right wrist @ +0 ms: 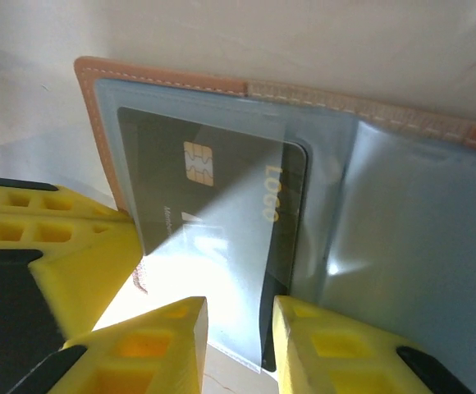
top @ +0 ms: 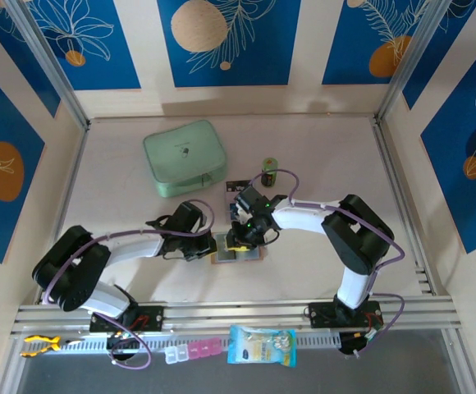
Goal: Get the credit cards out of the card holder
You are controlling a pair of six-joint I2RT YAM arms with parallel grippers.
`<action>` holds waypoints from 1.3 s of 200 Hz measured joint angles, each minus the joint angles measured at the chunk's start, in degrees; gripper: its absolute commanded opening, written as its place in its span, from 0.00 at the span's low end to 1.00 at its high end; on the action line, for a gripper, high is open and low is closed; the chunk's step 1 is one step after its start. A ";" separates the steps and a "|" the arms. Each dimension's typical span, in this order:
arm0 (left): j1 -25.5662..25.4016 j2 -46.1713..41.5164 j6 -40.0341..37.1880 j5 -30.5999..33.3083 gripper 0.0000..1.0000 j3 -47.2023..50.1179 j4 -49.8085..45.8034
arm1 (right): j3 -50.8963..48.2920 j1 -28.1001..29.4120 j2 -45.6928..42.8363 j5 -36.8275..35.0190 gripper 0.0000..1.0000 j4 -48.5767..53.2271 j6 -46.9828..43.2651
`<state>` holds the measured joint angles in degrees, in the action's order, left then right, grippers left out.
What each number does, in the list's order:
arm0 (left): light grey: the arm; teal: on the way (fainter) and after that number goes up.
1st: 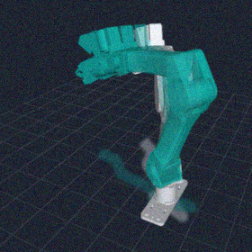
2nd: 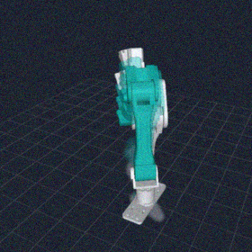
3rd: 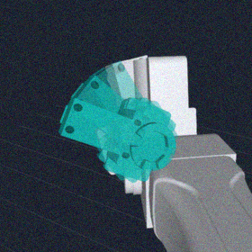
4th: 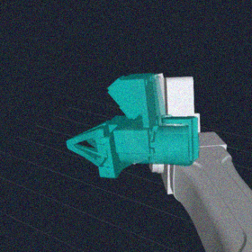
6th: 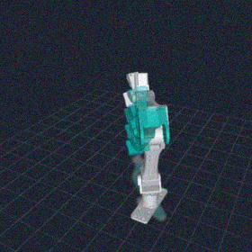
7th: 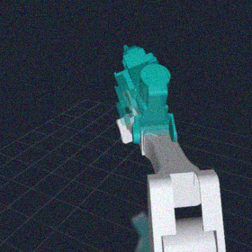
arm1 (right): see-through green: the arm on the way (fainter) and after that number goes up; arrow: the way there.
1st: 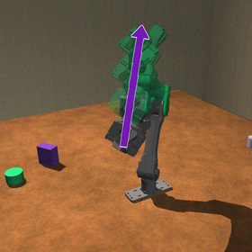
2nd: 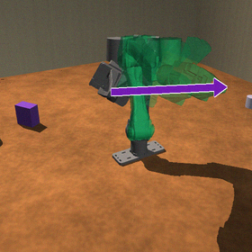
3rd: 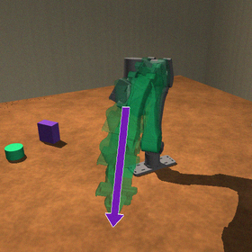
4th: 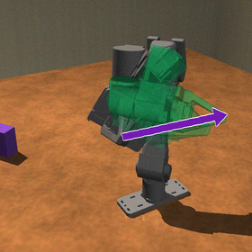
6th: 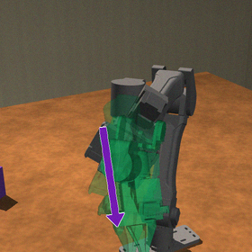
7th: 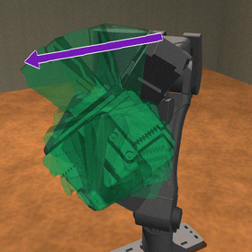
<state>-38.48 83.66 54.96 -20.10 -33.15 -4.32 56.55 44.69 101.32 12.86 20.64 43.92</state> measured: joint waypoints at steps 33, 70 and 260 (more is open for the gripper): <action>0.00 0.15 -0.02 0.00 0.07 0.00 0.24 | 0.00 0.00 -0.52 0.20 0.28 -0.11 0.02; 0.00 0.22 -0.02 0.00 0.07 0.00 0.24 | 0.00 -0.02 -0.57 0.22 0.27 -0.31 0.02; 0.00 0.85 -1.53 -0.37 0.07 -1.73 -2.19 | 2.75 -0.02 0.44 -4.96 0.27 6.05 -3.63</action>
<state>-38.48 84.51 53.43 -20.47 -34.87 -6.50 59.31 44.66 101.75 7.90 26.70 40.29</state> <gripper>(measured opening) 0.067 0.271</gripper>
